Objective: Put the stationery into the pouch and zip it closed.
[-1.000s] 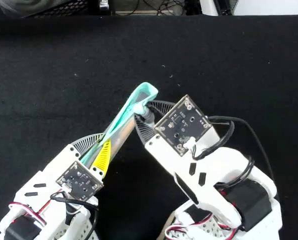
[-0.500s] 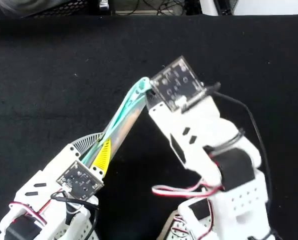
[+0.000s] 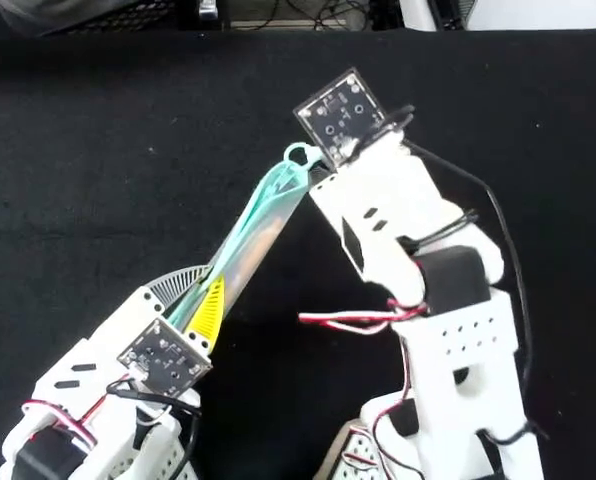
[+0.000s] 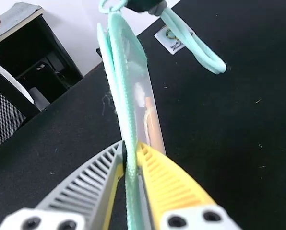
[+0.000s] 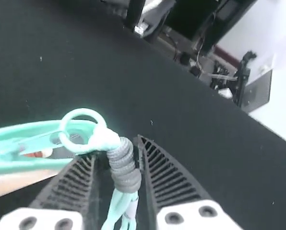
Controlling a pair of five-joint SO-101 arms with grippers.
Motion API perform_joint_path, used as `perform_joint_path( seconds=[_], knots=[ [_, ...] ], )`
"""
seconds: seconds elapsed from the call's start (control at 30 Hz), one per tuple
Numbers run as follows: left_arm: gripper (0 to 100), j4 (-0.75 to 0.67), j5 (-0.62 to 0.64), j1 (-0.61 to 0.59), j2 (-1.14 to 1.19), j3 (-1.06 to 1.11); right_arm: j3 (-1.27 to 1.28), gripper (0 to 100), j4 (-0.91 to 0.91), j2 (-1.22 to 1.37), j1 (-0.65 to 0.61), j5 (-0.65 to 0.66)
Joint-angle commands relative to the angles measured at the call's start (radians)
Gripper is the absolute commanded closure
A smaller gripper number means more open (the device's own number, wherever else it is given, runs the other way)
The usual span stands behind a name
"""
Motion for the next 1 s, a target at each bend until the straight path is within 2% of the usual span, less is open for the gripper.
perform_joint_path(
  seconds=[0.0, 0.27, 0.4, 0.6, 0.73, 0.97],
  knots=[
    [97, 0.011, -0.006, -0.007, 0.006, 0.012, -0.058, 98.5, -0.043, 0.030, 0.074, 0.011],
    [97, 0.011, -0.006, -0.010, 0.006, 0.012, 0.051, 98.5, -0.104, 0.047, 0.161, 0.058],
    [97, 0.011, -0.006, -0.012, 0.006, 0.012, 0.125, 98.5, -0.137, 0.033, 0.167, 0.106],
    [97, 0.011, -0.006, -0.013, 0.006, 0.012, 0.176, 98.5, -0.150, 0.005, 0.180, 0.101],
    [97, 0.005, -0.006, -0.013, 0.006, 0.008, 0.166, 98.6, -0.133, -0.085, 0.107, 0.100],
    [96, 0.005, -0.006, -0.015, 0.006, -0.079, -0.038, 98.6, 0.098, -0.180, -0.081, 0.098]
  ],
)
